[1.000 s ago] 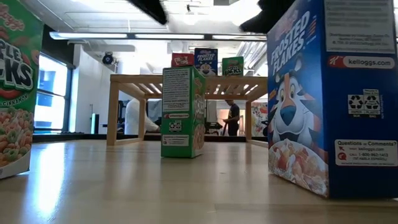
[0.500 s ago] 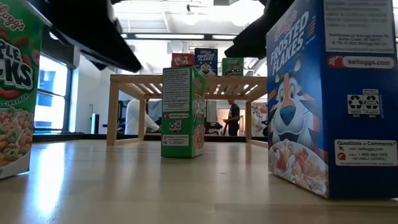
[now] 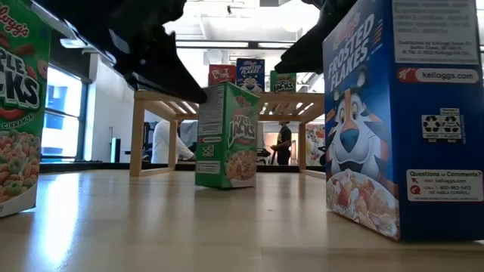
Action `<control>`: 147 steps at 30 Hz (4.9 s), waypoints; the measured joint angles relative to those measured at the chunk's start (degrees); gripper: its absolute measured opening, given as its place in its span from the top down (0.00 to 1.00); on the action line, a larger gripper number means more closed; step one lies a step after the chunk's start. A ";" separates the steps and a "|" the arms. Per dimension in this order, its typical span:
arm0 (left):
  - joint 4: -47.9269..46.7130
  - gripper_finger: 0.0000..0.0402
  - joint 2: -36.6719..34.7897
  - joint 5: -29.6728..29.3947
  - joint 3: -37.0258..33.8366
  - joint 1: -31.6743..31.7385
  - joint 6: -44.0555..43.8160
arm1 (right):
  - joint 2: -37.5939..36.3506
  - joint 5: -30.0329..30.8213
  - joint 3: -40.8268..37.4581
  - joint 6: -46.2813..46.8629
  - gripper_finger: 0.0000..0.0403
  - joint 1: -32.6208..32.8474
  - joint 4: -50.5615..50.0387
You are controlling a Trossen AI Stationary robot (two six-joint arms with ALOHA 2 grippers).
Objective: Stack cereal on shelf
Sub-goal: Put the top green cereal box aligned with the other green cereal box on the shelf, then put the right red cereal box aligned with the other red cereal box on the shelf
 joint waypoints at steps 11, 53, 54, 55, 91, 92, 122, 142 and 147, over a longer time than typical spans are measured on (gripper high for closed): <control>-1.61 1.00 -0.42 -4.84 -0.56 2.87 3.07 | 0.00 -3.27 0.00 -0.37 0.29 -0.32 1.61; 19.28 1.00 -22.27 -0.65 -21.13 -0.84 8.43 | 24.87 -12.51 31.78 -3.86 0.45 -8.94 -32.01; 19.28 1.00 -22.27 -0.65 -21.13 -0.84 8.43 | 24.87 -12.48 31.78 -3.86 0.48 -8.94 -32.03; 19.28 1.00 -22.27 -0.65 -21.13 -0.84 8.43 | 24.87 -12.50 31.78 -3.86 0.51 -8.94 -32.12; 11.29 1.00 -43.55 20.17 -21.09 11.23 23.97 | 2.48 -10.73 55.04 -17.95 0.65 -23.38 -64.92; 11.20 1.00 -43.54 20.93 -21.09 12.00 23.97 | 3.23 -10.85 56.42 -19.29 0.65 -25.80 -67.22; 8.60 1.00 -43.04 25.71 -21.11 16.73 23.93 | 15.58 -13.82 58.71 -29.46 0.45 -48.26 -67.24; 5.76 1.00 -43.01 25.67 -21.11 16.75 18.59 | 14.46 -2.97 76.35 -26.18 0.63 -39.71 -78.04; 5.06 1.00 -42.95 25.71 -21.11 15.97 21.86 | 9.63 -2.92 63.06 -24.50 0.94 -38.52 -68.92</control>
